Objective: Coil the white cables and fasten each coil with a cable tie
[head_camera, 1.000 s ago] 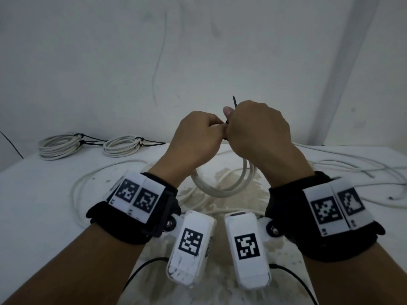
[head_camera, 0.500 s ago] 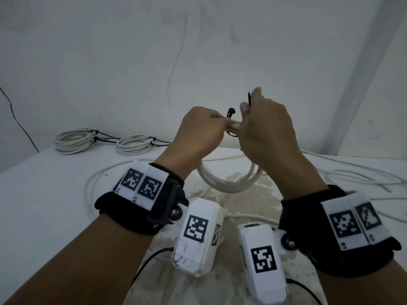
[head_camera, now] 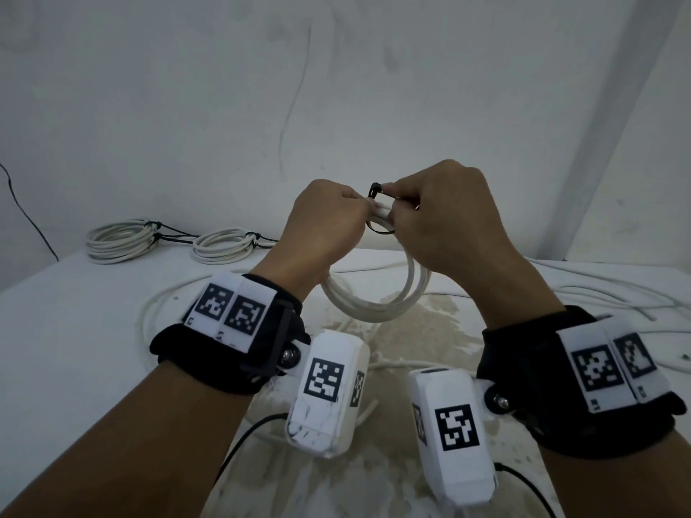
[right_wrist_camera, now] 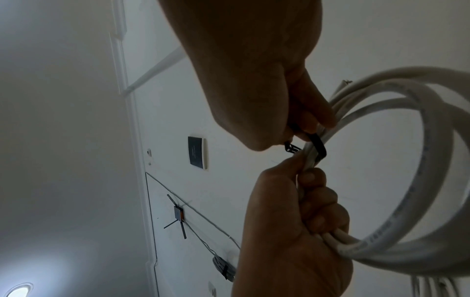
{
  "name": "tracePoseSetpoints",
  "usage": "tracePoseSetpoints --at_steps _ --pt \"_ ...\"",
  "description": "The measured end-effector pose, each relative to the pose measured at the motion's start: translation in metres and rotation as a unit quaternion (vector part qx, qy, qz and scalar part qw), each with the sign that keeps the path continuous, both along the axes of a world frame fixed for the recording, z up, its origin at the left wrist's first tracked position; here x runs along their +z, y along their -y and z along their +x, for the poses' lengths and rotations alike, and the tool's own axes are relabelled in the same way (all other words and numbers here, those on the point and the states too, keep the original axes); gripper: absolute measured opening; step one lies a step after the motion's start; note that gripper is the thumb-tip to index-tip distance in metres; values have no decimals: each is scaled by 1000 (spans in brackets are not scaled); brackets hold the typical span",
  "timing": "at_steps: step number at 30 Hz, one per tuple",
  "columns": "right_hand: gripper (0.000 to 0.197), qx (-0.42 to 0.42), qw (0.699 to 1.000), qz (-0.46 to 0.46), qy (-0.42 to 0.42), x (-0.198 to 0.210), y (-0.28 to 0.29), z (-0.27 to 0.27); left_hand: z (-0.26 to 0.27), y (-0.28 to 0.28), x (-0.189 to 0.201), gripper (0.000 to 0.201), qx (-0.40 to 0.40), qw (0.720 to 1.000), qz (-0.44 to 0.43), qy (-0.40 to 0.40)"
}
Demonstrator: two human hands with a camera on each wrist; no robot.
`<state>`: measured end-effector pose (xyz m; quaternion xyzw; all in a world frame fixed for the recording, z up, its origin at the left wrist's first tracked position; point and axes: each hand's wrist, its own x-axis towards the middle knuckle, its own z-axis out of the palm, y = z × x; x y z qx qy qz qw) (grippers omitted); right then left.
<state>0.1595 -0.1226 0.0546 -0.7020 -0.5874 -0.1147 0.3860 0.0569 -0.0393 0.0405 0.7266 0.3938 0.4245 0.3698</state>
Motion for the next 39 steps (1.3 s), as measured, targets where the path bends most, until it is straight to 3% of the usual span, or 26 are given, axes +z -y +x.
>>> tracePoseSetpoints --at_steps 9,14,19,24,28,33,35,38,39 --pt "21 -39 999 -21 22 3 1 6 6 3 -6 22 3 996 68 -59" --pt "23 -49 998 -25 27 2 -2 6 6 4 -6 31 10 990 101 -93" --pt "47 -2 997 -15 -69 0 -3 13 6 6 -5 27 5 972 183 -148" --pt "13 18 990 48 -132 -4 -9 18 3 5 -2 23 -16 964 214 -158" --pt "6 3 984 98 -151 -3 -9 14 4 6 2 24 -36 963 231 -137" --pt "29 -21 952 78 -296 -1 -7 20 4 5 1 21 -55 962 249 -102" --pt "29 6 920 49 -390 4 -1 21 5 7 -1 19 -72 961 247 -97" --pt "8 50 860 45 -506 10 6 22 7 12 -1 17 -107 957 255 -92" --pt "12 64 840 60 -536 11 6 26 8 14 0 17 -121 954 259 -92"
